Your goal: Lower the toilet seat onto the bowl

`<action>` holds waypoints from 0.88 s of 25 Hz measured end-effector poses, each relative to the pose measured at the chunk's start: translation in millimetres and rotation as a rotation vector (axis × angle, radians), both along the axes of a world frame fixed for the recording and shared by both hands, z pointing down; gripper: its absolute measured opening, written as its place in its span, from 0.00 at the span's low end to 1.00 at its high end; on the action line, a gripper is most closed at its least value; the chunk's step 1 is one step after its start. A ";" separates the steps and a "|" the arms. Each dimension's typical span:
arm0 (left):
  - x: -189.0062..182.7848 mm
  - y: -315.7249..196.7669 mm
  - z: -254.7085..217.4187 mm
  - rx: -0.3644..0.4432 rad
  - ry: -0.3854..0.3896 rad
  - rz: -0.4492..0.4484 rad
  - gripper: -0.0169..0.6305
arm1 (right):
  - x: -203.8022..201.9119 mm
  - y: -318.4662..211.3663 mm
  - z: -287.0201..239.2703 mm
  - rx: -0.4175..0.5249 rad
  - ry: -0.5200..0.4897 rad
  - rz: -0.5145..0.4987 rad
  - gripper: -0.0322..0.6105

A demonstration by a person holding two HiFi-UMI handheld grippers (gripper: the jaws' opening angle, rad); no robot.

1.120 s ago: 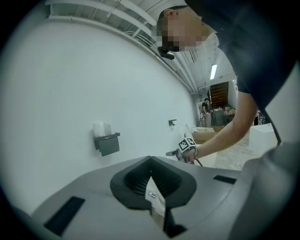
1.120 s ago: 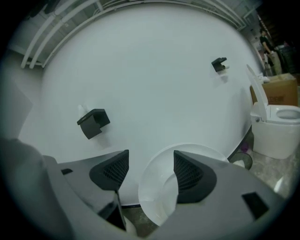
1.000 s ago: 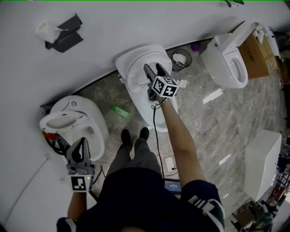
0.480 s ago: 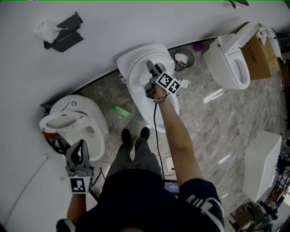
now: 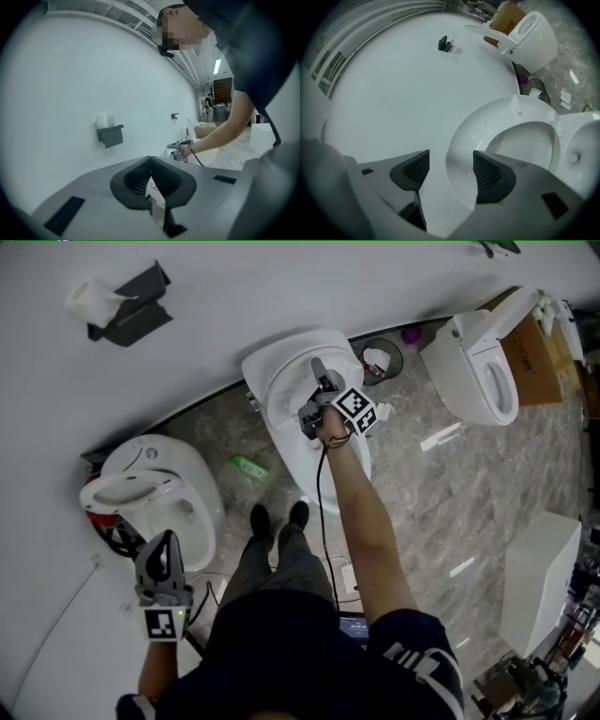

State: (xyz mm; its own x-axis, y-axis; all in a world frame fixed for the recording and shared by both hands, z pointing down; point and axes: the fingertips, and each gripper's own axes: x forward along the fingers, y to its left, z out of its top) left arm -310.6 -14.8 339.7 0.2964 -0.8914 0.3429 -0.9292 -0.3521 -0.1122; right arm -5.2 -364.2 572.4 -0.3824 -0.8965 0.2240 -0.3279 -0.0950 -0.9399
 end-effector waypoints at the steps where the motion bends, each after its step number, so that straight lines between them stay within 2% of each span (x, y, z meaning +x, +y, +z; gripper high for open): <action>1: -0.4 -0.1 0.5 0.000 0.000 0.000 0.06 | 0.8 -1.6 -1.7 0.000 -0.028 0.013 0.52; 7: -3.1 -2.5 3.1 -0.004 -0.003 0.003 0.06 | -2.4 -12.0 -7.3 -0.011 -0.146 0.051 0.47; 14: -6.9 -5.2 3.9 -0.006 0.001 -0.010 0.06 | -4.8 -16.3 4.7 -0.071 -0.155 0.066 0.44; 22: -11.3 -3.8 7.9 -0.021 -0.003 -0.023 0.06 | -11.6 -24.4 8.9 -0.116 -0.114 0.040 0.38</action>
